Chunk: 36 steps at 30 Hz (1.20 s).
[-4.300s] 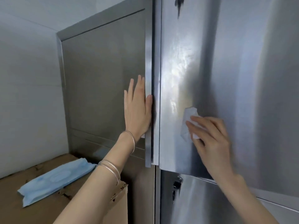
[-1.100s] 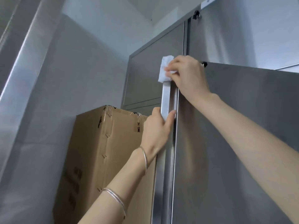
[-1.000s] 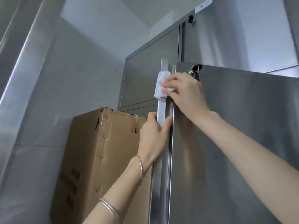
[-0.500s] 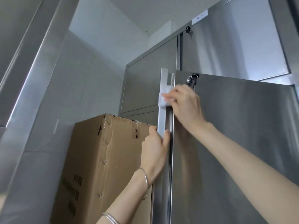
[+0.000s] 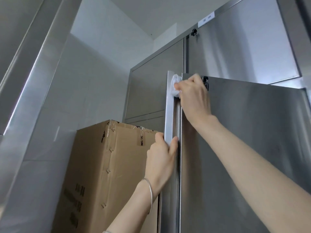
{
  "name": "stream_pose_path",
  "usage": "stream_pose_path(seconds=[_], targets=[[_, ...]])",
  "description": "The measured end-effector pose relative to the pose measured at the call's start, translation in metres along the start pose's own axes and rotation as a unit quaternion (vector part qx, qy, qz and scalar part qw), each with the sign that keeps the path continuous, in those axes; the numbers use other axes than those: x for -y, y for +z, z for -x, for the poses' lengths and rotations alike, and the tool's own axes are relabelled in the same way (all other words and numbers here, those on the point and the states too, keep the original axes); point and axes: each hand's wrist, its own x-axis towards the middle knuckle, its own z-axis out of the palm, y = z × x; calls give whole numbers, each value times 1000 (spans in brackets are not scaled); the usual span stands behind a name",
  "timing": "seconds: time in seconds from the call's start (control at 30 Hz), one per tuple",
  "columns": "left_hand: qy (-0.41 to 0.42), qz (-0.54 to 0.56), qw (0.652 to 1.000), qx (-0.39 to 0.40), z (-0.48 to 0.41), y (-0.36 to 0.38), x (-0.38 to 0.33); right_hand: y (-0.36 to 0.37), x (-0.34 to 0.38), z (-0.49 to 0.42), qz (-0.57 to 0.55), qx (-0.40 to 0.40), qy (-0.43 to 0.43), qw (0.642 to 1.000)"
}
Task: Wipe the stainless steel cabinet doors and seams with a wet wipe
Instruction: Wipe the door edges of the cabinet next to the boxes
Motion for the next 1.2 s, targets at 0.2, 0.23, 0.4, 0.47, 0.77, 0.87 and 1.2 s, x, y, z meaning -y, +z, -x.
stream_pose_path(seconds=[0.2, 0.23, 0.4, 0.47, 0.77, 0.87, 1.2], targets=[[13, 8, 1000, 9, 3, -5, -4, -1, 5, -38, 80, 7, 36, 996], [13, 9, 1000, 11, 4, -5, -5, 0, 6, -33, 75, 9, 41, 996], [26, 17, 1000, -1, 8, -7, -11, -11, 10, 12, -21, 3, -9, 1000], [23, 14, 1000, -2, 9, -7, -13, -20, 8, 23, -78, 3, -41, 996], [33, 25, 999, 0, 10, -8, -14, -28, -6, -12, -5, 41, -81, 996], [32, 34, 999, 3, 10, -8, -11, -24, -3, 2, 22, 13, -86, 996], [25, 36, 999, 1, 10, -3, 3, 0, -5, -17, 20, 45, 19, 999]])
